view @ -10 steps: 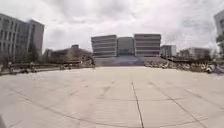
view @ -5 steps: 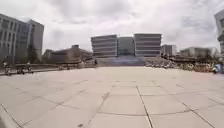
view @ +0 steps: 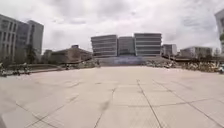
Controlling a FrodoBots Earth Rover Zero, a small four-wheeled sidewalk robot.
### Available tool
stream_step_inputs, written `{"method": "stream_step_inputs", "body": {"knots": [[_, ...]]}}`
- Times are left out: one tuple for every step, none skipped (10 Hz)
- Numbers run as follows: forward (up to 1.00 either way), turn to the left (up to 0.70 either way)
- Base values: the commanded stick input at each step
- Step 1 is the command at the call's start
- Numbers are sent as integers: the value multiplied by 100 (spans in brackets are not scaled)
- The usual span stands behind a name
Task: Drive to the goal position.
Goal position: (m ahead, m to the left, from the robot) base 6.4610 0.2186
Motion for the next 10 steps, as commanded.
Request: {"method": "stream_step_inputs", "body": {"knots": [[100, 0], [100, 0], [100, 0], [100, 0], [100, 0], [100, 0], [100, 0], [100, 0], [100, 0], [100, 0]]}}
